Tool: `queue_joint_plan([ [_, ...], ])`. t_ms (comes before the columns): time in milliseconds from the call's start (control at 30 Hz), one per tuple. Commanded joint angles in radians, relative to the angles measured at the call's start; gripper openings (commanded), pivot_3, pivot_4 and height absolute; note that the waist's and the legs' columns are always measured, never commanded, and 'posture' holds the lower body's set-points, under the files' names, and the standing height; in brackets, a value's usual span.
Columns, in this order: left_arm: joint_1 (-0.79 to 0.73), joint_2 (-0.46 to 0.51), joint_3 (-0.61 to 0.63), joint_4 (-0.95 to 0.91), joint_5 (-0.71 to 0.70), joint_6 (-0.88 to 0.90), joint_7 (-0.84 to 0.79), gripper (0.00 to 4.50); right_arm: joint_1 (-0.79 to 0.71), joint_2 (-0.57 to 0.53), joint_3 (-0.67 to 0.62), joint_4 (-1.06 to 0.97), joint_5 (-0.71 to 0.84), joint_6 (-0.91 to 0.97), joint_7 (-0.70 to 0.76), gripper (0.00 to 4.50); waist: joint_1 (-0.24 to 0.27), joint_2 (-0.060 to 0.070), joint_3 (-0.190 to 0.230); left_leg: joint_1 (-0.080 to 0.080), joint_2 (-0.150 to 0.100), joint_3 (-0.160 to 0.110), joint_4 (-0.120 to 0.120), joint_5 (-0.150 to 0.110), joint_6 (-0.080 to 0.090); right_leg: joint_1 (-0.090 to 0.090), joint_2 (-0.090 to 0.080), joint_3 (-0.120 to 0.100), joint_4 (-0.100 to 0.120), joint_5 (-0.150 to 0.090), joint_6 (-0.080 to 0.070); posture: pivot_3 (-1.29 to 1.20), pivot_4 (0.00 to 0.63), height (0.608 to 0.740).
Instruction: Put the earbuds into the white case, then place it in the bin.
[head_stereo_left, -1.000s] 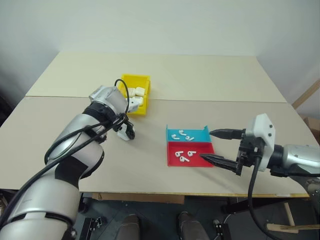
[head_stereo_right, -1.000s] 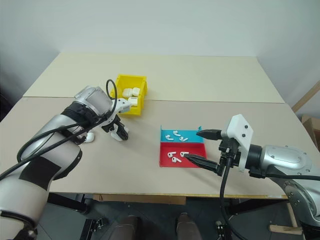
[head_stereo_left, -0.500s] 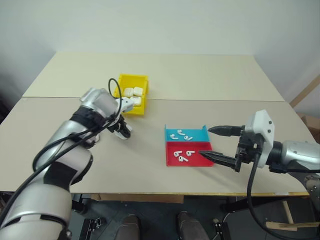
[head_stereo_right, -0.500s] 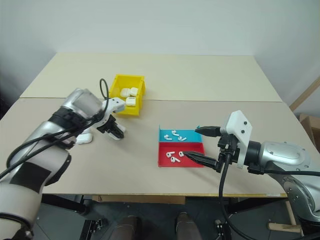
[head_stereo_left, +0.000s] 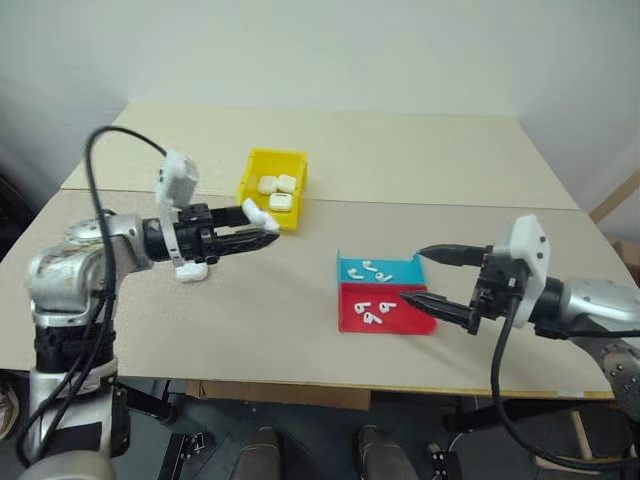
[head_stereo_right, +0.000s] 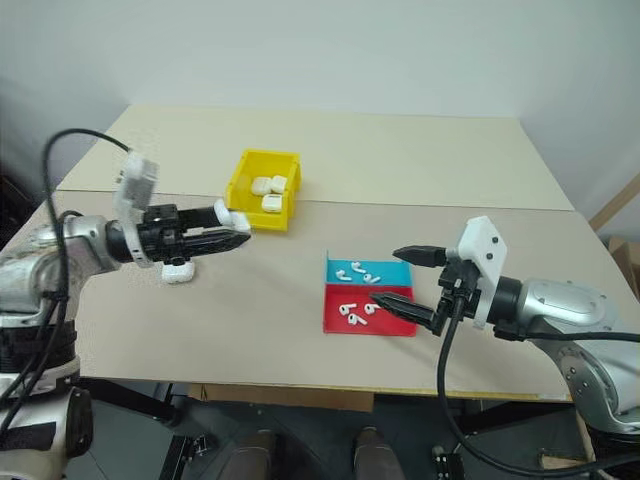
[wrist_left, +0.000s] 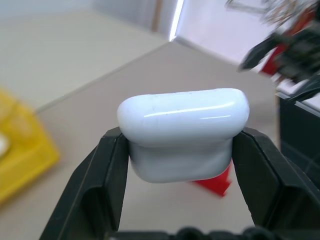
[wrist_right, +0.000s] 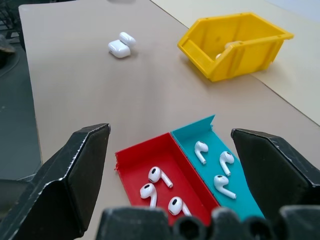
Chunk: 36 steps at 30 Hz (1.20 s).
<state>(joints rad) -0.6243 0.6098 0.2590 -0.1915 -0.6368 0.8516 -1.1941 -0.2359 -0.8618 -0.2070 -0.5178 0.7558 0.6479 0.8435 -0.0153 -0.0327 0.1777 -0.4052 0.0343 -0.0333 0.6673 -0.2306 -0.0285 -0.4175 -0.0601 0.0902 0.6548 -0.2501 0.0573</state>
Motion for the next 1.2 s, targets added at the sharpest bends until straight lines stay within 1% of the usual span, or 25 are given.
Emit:
queue_joint_plan([
  [33, 0.048, -0.073, 0.048, -0.048, -0.134, -0.126, -0.074, 2.79, -0.06, 0.001, 0.017, 0.025, -0.01, -0.028, 0.033, 4.5, -0.001, 0.001, -0.001, 0.0, 0.0, 0.0, 0.0, 0.0, 0.0, 0.0, 0.0, 0.0, 0.0, 0.0, 0.0, 0.0, 0.15, 0.74],
  [133, 0.062, -0.085, 0.019, -0.022, -0.187, -0.184, -0.179, 2.79, -0.097, -0.004, 0.054, 0.043, -0.021, -0.022, 0.067, 4.5, -0.005, 0.001, -0.001, 0.0, 0.001, 0.0, 0.0, 0.0, 0.0, 0.0, 0.001, 0.0, 0.0, 0.0, 0.0, 0.0, 0.15, 0.74],
  [233, 0.077, -0.074, -0.043, -0.01, -0.166, -0.256, -0.268, 2.79, -0.122, -0.011, 0.087, 0.052, -0.042, -0.013, 0.088, 4.5, -0.006, 0.001, -0.001, 0.001, 0.001, 0.0, 0.0, 0.0, 0.0, 0.0, 0.001, 0.0, 0.0, 0.0, 0.0, 0.0, 0.15, 0.74],
  [367, 0.135, -0.02, -0.108, -0.037, -0.124, -0.34, -0.357, 2.79, -0.182, -0.06, 0.179, 0.048, -0.102, 0.05, 0.095, 4.5, -0.01, 0.001, -0.001, 0.001, 0.001, 0.0, 0.0, 0.0, 0.0, 0.0, 0.001, 0.001, 0.0, 0.0, 0.0, 0.0, 0.15, 0.74],
  [467, 0.124, -0.016, -0.13, 0.001, -0.098, -0.402, -0.364, 2.79, -0.306, -0.089, 0.279, 0.027, -0.117, 0.217, 0.055, 4.5, -0.013, 0.001, -0.001, 0.0, 0.001, 0.0, -0.001, 0.0, 0.0, -0.001, 0.002, 0.0, 0.0, 0.0, -0.001, 0.0, 0.15, 0.74],
  [533, 0.115, -0.026, -0.14, 0.018, -0.089, -0.431, -0.353, 2.79, -0.389, -0.11, 0.346, 0.024, -0.127, 0.309, 0.064, 4.5, -0.014, 0.002, -0.001, 0.001, 0.001, 0.0, 0.0, 0.0, 0.0, -0.001, 0.001, 0.001, 0.001, 0.0, -0.001, 0.0, 0.15, 0.74],
  [600, 0.109, -0.034, -0.15, 0.028, -0.089, -0.446, -0.342, 2.79, -0.47, -0.129, 0.424, 0.019, -0.152, 0.377, 0.083, 4.14, -0.016, 0.002, -0.001, 0.001, 0.001, 0.0, -0.001, 0.0, 0.0, -0.001, 0.002, 0.0, 0.0, 0.0, -0.001, 0.0, 0.15, 0.74],
  [667, 0.107, -0.041, -0.161, 0.032, -0.097, -0.455, -0.342, 2.79, -0.531, -0.156, 0.505, 0.01, -0.195, 0.387, 0.127, 3.63, -0.014, 0.002, -0.001, 0.0, 0.001, 0.0, -0.001, 0.0, 0.0, -0.001, 0.002, 0.0, 0.0, 0.0, -0.001, 0.0, 0.15, 0.74],
  [733, 0.108, -0.043, -0.173, 0.029, -0.097, -0.464, -0.342, 2.79, -0.581, -0.162, 0.57, 0.015, -0.228, 0.411, 0.148, 2.9, -0.014, 0.002, -0.001, -0.001, 0.002, 0.0, -0.001, 0.0, 0.001, -0.002, 0.001, -0.001, -0.002, 0.0, -0.001, 0.0, 0.15, 0.74],
  [833, 0.115, -0.037, -0.18, 0.016, -0.099, -0.465, -0.339, 2.79, -0.639, -0.161, 0.715, 0.043, -0.354, 0.378, 0.175, 1.87, -0.017, 0.002, -0.001, -0.002, 0.001, 0.0, -0.001, 0.0, 0.001, -0.002, 0.001, -0.001, -0.002, 0.0, -0.001, 0.0, 0.15, 0.74],
  [1033, 0.129, -0.025, -0.192, -0.012, -0.104, -0.466, -0.332, 2.79, -0.697, -0.109, 0.886, 0.121, -0.548, 0.296, 0.209, 1.87, -0.024, 0.002, -0.001, -0.001, 0.002, 0.0, -0.001, 0.0, 0.001, -0.003, 0.001, -0.001, -0.001, 0.0, -0.001, 0.0, 0.15, 0.74],
  [1200, 0.133, -0.024, -0.205, -0.015, -0.097, -0.48, -0.325, 2.79, -0.72, -0.067, 0.924, 0.207, -0.643, 0.224, 0.258, 1.87, -0.026, 0.002, -0.001, -0.001, 0.002, 0.0, -0.001, 0.0, 0.001, -0.003, 0.001, -0.001, -0.001, 0.0, -0.001, 0.0, 0.15, 0.74],
])
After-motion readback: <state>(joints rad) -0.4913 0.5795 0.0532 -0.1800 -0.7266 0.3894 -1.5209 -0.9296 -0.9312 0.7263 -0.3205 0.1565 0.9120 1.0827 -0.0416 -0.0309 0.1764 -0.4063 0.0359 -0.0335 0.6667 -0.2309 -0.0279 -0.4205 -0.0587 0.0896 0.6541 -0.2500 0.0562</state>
